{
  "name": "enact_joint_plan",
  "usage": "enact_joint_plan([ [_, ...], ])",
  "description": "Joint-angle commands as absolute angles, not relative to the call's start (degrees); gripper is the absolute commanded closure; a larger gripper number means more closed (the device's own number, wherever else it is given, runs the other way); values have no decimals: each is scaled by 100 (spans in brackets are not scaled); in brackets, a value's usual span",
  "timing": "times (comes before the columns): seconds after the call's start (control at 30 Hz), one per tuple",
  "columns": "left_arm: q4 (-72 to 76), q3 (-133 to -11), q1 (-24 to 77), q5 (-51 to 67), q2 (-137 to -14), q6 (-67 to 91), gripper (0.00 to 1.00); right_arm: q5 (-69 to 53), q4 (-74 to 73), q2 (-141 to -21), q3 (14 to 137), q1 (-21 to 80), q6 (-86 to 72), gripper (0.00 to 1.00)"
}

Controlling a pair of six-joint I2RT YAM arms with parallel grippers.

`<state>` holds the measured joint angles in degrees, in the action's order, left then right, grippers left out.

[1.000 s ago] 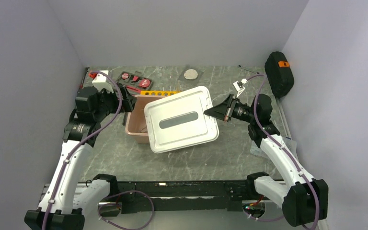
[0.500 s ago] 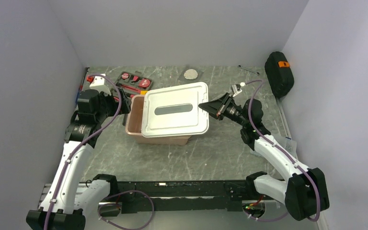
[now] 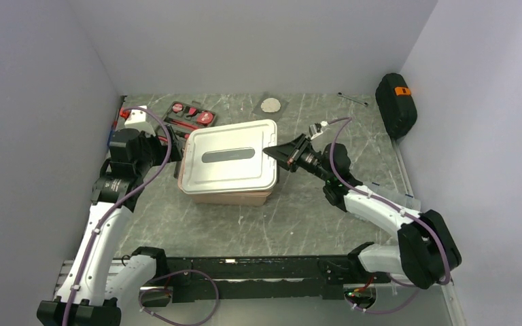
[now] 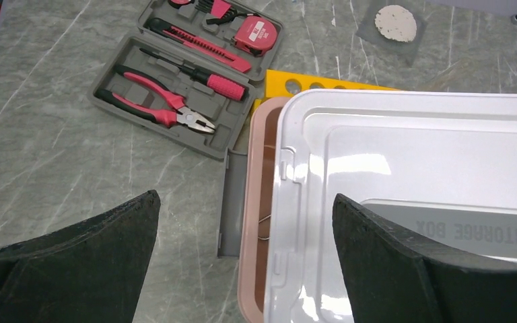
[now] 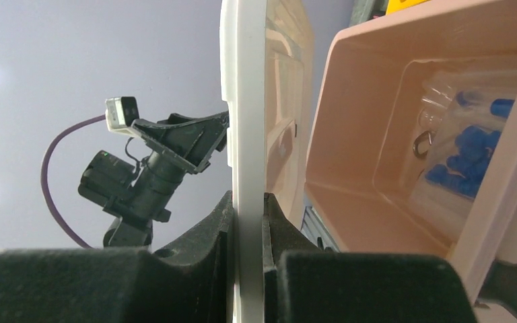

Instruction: Organize the chemistry lab equipment

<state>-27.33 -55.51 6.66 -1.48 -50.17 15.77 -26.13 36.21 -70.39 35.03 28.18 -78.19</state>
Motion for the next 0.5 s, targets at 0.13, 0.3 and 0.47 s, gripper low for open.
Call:
enact_joint_plan([
  [0.13,-2596,-5458,633,-190,-4929,1494,1,-1973,5050,-7550,3531,3174,-8477,100],
  [0.3,-2532,-5406,633,78,-5017,1459,2,-1633,4938,-7656,3568,3317,-8416,100],
  [0.47,-2595,-5458,633,373,-5273,1448,8,-1528,4434,-7596,3641,3357,-8216,100],
])
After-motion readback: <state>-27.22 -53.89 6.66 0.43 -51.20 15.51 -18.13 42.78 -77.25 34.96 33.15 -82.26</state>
